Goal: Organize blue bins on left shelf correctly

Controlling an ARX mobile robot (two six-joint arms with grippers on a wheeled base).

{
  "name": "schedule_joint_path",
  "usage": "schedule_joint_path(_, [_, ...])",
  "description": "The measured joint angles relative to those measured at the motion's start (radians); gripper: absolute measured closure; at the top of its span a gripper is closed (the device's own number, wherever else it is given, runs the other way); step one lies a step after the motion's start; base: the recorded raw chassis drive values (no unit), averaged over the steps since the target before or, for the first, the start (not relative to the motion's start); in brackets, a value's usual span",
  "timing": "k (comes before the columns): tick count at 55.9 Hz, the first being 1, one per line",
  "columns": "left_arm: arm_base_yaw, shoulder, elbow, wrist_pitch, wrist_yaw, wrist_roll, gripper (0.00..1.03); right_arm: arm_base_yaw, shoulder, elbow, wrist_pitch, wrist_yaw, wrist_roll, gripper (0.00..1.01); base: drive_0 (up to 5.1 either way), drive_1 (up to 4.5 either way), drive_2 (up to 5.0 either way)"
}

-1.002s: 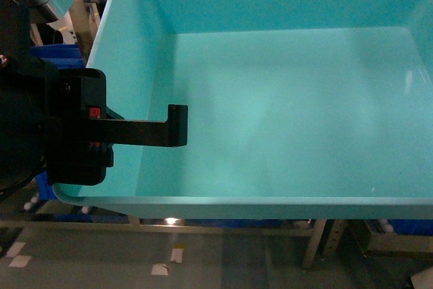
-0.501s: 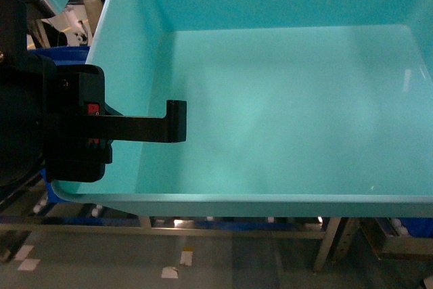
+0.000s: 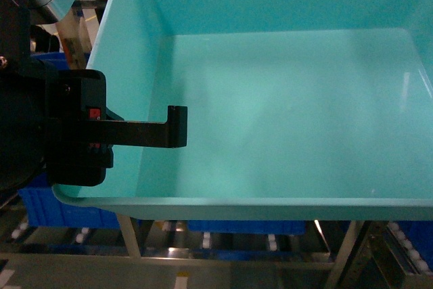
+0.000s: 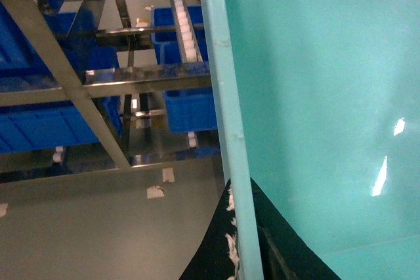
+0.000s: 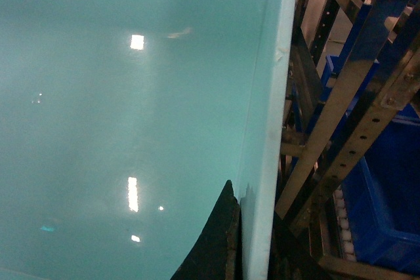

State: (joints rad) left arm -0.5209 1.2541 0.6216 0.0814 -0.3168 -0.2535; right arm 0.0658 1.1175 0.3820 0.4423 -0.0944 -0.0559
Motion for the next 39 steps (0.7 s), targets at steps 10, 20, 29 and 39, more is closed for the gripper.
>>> schedule_joint_path(10, [0.000,0.000,0.000,0.002,0.000,0.000,1.01,0.000,0.000,0.000,0.004,0.000,0.000,0.99,0.0,2.59,-2.6])
schedule_joint_path(20, [0.000,0.004,0.000,0.006,0.000,0.000,1.01,0.000,0.004,0.000,0.006,0.000,0.000,0.99,0.0,0.00,0.0])
schedule_joint_path(29, [0.000,0.004,0.002,-0.009,0.002,0.000,1.01,0.000,0.004,0.000,0.004,-0.003,0.000,0.99,0.0,0.00,0.0])
schedule_joint_path(39, [0.000,0.068,0.024,-0.018,0.028,0.003,1.01,-0.016,0.068,-0.002,0.003,-0.030,0.007,0.99,0.0,0.00,0.0])
